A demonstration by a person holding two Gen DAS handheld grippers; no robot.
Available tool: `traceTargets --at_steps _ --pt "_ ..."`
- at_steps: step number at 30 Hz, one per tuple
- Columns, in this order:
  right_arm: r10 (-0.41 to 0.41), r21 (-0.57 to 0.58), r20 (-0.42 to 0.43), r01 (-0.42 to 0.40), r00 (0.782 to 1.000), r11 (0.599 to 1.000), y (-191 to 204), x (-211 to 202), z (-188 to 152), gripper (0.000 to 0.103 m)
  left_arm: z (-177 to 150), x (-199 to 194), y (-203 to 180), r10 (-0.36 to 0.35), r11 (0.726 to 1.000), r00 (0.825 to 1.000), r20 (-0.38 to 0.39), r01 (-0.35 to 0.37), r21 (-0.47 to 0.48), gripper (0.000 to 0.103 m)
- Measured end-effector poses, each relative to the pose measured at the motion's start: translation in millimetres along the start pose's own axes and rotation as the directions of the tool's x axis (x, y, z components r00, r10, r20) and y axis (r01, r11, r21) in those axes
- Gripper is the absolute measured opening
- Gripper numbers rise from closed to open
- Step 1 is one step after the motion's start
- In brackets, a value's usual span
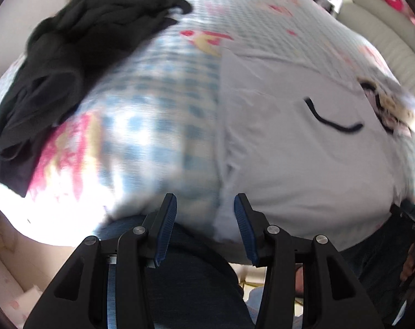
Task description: Fold clothes
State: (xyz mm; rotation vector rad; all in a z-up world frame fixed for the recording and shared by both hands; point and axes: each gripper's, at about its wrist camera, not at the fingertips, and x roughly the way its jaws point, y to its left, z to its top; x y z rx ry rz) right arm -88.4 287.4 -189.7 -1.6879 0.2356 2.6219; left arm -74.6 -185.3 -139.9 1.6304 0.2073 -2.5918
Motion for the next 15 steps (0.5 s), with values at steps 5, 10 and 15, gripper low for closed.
traceTargets --at_steps 5,10,15 --pt "-0.014 -0.014 0.071 0.015 0.997 1.000 4.2 -20.3 4.7 0.069 -2.9 -12.7 24.3 -0.056 0.995 0.998 0.024 0.058 -0.087 0.045" --pt "0.044 -0.011 0.044 -0.044 0.998 0.999 10.6 -12.2 1.8 0.069 -8.9 -11.5 19.5 -0.101 0.994 0.995 0.017 0.102 -0.050 0.045" --pt "0.042 -0.040 0.010 -0.042 0.999 0.998 13.1 1.5 -3.6 0.069 -11.8 -1.0 4.6 -0.128 0.992 0.992 -0.019 0.129 0.000 0.045"
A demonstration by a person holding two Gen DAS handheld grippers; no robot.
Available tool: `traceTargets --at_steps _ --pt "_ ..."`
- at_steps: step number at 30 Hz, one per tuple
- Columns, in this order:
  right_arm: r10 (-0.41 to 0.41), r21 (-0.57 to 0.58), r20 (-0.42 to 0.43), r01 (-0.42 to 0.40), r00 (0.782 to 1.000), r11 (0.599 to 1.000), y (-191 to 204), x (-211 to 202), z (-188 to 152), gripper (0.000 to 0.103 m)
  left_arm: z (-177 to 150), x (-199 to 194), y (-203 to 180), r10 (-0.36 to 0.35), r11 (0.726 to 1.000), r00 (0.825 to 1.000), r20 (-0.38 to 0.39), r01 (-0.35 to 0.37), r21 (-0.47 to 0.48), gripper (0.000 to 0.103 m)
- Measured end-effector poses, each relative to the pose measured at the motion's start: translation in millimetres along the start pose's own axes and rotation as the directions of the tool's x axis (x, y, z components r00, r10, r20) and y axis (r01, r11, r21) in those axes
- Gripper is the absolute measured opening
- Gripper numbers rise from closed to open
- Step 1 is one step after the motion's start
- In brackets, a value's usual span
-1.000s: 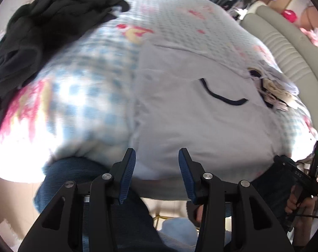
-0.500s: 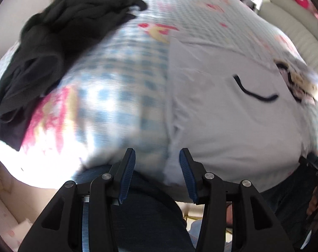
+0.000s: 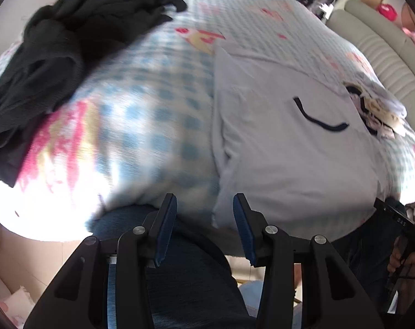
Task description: Fold clothes
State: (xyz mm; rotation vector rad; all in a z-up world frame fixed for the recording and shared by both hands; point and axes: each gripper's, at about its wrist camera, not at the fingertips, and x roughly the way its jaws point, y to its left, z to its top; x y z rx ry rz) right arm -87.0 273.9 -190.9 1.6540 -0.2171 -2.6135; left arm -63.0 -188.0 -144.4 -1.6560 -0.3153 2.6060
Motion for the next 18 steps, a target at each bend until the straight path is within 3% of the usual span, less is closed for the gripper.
traceTargets --at_steps 2,4,6,9,11,14,16,18 --pt "-0.030 -0.015 -0.015 0.029 0.999 0.999 -0.1 6.7 -0.1 0.069 -0.3 5.3 -5.3 0.008 1.000 1.000 -0.012 -0.008 0.017 0.046" --pt "-0.051 -0.006 -0.040 0.051 0.998 0.999 -3.7 12.6 -0.3 0.070 0.2 7.4 -9.5 0.116 0.992 0.993 -0.006 -0.115 0.044 0.047" --pt "-0.043 0.030 -0.054 0.044 0.998 0.999 -10.9 15.7 1.4 0.070 1.1 6.3 -10.9 0.268 0.962 0.963 0.016 -0.269 0.053 0.042" --pt "-0.070 0.026 -0.032 0.070 0.997 0.997 -15.0 6.4 1.8 0.070 0.9 -8.4 -5.9 0.123 0.992 0.992 0.037 -0.123 -0.025 0.042" --pt "-0.107 0.021 -0.013 0.107 0.994 0.994 -15.9 -0.9 2.6 0.070 -0.6 -18.1 -7.8 0.024 0.999 0.998 0.067 -0.021 -0.044 0.042" --pt "-0.168 0.031 0.015 0.168 0.986 0.985 -18.4 -10.3 4.3 0.070 -6.0 -24.0 -21.8 -0.101 0.995 0.990 0.103 0.103 -0.012 0.044" --pt "-0.167 0.045 0.016 0.166 0.986 0.985 -18.3 -10.9 4.9 0.070 -7.3 -18.8 -29.8 -0.155 0.987 0.984 0.083 0.157 -0.017 0.044" --pt "-0.172 0.056 0.017 0.171 0.985 0.984 -17.1 -12.5 4.3 0.070 -11.6 -15.2 -37.3 -0.250 0.967 0.967 0.057 0.253 -0.041 0.044"
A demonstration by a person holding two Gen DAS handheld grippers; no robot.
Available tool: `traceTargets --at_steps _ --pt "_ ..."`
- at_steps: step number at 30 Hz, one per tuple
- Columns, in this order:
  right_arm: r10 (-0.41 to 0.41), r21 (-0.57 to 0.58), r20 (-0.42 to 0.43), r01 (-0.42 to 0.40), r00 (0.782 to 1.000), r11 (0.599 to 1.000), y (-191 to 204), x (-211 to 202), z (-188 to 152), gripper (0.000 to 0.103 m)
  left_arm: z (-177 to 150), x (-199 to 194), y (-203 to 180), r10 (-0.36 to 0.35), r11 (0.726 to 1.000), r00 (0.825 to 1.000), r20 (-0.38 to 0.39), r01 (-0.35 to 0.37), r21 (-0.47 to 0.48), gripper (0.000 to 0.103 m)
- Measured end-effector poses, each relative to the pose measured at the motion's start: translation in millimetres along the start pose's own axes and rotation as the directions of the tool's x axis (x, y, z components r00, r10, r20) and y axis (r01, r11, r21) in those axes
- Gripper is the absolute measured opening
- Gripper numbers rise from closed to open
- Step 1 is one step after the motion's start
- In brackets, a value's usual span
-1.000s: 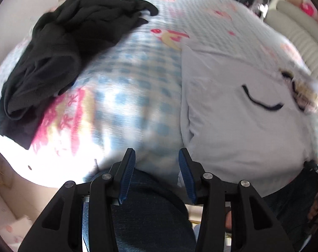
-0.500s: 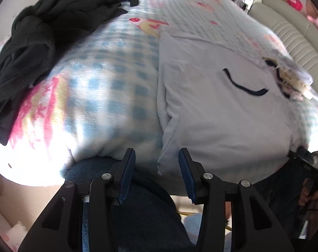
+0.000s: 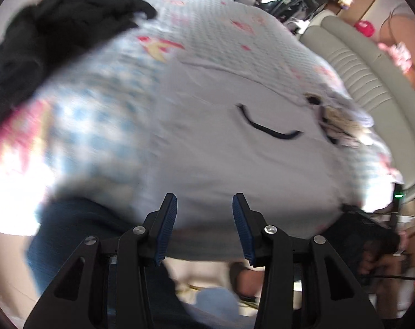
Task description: Fold clothes
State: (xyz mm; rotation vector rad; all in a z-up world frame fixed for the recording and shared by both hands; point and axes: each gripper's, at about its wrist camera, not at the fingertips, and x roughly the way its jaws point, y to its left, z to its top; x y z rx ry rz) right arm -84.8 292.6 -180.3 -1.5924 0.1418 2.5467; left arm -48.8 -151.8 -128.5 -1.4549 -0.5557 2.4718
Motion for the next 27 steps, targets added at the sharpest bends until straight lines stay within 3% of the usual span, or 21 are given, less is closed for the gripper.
traceTargets --at_steps 3,8,12,16,18,19,21,23,25,27 --pt "0.001 0.016 0.015 -0.001 1.000 1.000 -3.4 -5.6 -0.2 0.070 -9.8 7.4 -10.3 -0.114 0.993 0.993 -0.044 0.113 -0.031 0.045" --pt "-0.091 0.010 0.011 0.091 0.996 0.996 -19.8 -15.1 -1.1 0.070 -19.5 25.0 -15.9 -0.071 0.997 0.993 -0.095 0.068 -0.027 0.045" --pt "0.039 0.049 0.007 -0.039 0.999 0.998 -28.6 -17.8 -0.8 0.070 -17.1 24.3 -16.8 -0.091 0.995 0.992 -0.087 0.089 -0.035 0.045" --pt "0.192 0.044 -0.019 -0.191 0.981 0.981 -10.9 -14.8 -4.3 0.070 -13.3 28.5 -5.0 -0.104 0.991 0.991 -0.080 0.096 -0.098 0.045" --pt "0.256 0.047 -0.051 -0.254 0.965 0.966 -1.8 -11.1 -6.9 0.070 -13.7 33.0 0.0 0.005 0.994 0.996 -0.088 -0.014 -0.107 0.045" --pt "0.265 0.036 -0.065 -0.263 0.962 0.964 2.4 -8.5 -7.7 0.068 -13.9 34.9 2.7 0.103 0.990 0.990 -0.095 -0.111 -0.086 0.045" --pt "0.139 -0.011 -0.083 -0.141 0.987 0.990 7.9 0.7 -9.1 0.065 -13.6 34.0 10.7 0.109 0.987 0.989 -0.097 -0.119 -0.108 0.045" --pt "0.020 0.005 -0.078 -0.019 0.997 1.000 -3.6 5.2 -5.2 0.063 -11.9 28.3 13.4 0.063 0.988 0.994 -0.087 -0.075 -0.136 0.045" --pt "0.080 0.099 -0.056 -0.074 0.995 0.992 -24.4 1.1 1.4 0.054 -11.1 25.1 8.0 0.047 0.992 0.996 -0.079 -0.056 -0.117 0.045" --pt "0.102 0.141 -0.027 -0.097 0.994 0.985 -34.3 -4.3 5.9 0.054 -11.2 19.7 -4.8 0.011 0.997 0.998 -0.054 -0.015 -0.079 0.045"
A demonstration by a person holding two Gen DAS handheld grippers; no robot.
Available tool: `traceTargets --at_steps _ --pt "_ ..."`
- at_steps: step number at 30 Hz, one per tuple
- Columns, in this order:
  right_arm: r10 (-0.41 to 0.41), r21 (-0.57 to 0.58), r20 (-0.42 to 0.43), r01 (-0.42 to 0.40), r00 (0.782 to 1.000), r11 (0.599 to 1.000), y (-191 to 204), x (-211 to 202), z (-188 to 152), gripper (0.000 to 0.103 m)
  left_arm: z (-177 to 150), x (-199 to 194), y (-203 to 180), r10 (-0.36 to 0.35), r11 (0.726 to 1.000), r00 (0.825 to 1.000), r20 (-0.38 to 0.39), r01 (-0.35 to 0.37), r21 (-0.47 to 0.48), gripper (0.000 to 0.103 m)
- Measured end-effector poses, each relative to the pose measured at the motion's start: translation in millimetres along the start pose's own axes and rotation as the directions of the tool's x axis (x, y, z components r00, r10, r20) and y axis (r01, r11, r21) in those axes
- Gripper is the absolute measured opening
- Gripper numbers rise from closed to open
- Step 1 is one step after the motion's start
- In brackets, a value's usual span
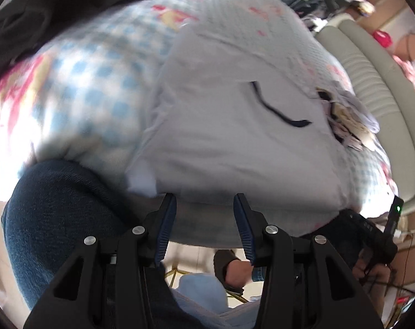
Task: Fold clothes
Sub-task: 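Press the folded shirt flat with both open grippers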
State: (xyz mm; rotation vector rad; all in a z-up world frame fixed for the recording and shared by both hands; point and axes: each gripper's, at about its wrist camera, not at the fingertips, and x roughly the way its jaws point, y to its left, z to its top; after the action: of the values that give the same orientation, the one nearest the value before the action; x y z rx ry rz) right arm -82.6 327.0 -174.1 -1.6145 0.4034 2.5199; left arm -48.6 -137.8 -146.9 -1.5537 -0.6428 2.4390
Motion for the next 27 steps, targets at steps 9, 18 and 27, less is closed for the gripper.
traceTargets --at_steps 9,18,27 --pt "0.032 -0.013 0.041 -0.031 0.999 0.999 -5.0 -0.4 16.2 0.059 1.4 36.7 -145.0 -0.177 0.909 0.981 -0.076 0.192 0.371 0.045" --pt "0.118 -0.122 0.014 -0.116 0.993 0.986 -11.8 7.4 30.6 0.063 -8.5 112.7 -199.9 -0.044 0.874 0.981 -0.188 0.128 0.468 0.044" --pt "0.156 -0.238 -0.086 -0.172 0.984 0.956 -5.1 24.0 14.1 0.065 -8.8 115.6 -185.8 -0.012 0.893 0.979 -0.204 0.102 0.438 0.044"
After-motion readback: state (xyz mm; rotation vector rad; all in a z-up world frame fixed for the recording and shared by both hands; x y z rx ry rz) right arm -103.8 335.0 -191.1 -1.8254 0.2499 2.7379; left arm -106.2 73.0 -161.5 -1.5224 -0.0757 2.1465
